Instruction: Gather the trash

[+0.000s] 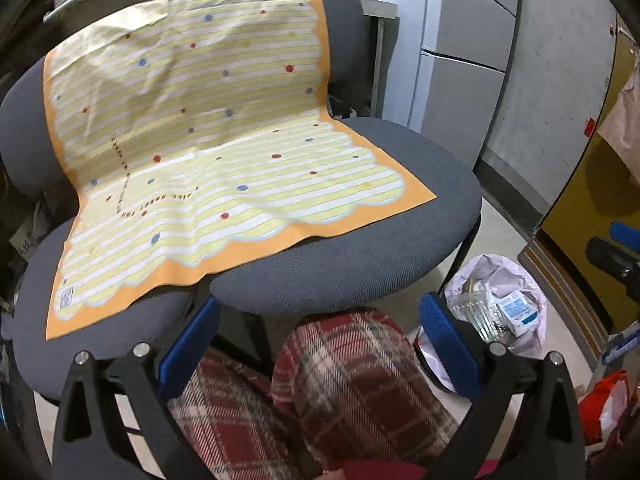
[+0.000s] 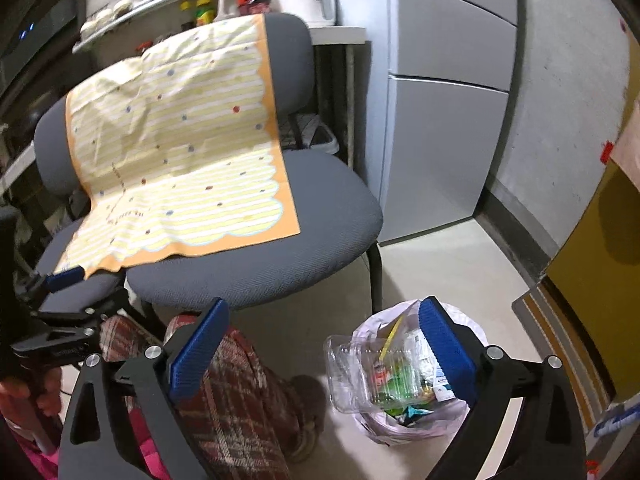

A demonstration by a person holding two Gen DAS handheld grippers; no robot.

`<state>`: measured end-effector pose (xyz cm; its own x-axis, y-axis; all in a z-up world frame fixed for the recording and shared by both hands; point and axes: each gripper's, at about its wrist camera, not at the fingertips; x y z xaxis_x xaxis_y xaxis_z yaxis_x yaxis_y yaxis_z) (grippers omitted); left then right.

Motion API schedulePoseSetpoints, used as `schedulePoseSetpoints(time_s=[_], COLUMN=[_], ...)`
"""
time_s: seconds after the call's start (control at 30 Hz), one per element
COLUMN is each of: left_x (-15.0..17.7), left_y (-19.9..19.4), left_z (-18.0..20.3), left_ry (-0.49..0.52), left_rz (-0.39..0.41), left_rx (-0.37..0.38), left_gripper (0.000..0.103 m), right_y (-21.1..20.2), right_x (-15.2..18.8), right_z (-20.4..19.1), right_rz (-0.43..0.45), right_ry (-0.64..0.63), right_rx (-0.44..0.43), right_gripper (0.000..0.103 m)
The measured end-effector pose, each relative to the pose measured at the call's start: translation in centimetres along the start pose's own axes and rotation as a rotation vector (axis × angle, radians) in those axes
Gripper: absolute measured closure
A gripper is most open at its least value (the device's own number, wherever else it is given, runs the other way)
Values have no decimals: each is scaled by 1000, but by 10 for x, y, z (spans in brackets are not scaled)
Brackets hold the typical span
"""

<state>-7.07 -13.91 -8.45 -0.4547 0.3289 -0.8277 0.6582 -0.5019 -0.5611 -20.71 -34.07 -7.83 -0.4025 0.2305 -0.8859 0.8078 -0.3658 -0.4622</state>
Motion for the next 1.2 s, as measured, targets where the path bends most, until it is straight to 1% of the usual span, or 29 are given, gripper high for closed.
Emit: schedulePoseSetpoints(time_s=[0.13,0.27,0.53,1.2], left_x=[0,-2,-2,-1], left_y=[-11,-19,-21,-19], left_z=[-6,-7,-1,-9], left_ry=[-25,-33,-14,-21], left_rz=[-23,-5,-2,-2], left_rx=[27,2,6,-11], left_gripper=[6,6,6,6], right_y=[-5,-6,-8,-8], right_x=[-3,-4,-3,0], right_z=[-5,-4,0,4], right_rz=[-8,-7,-7,-9], right_ry=[-3,-6,-4,5], right_rx=[6,13,16,27], right_gripper=[8,7,7,7])
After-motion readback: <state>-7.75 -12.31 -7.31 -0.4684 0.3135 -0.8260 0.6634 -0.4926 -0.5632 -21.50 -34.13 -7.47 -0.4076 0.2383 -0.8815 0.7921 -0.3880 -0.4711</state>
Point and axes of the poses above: each gripper's, at about its wrist camera, not at the fingertips, and y roughly the way its jaws point, z to its right, x to its underside, and after that the axes turned 15 degrees about z, right-handed
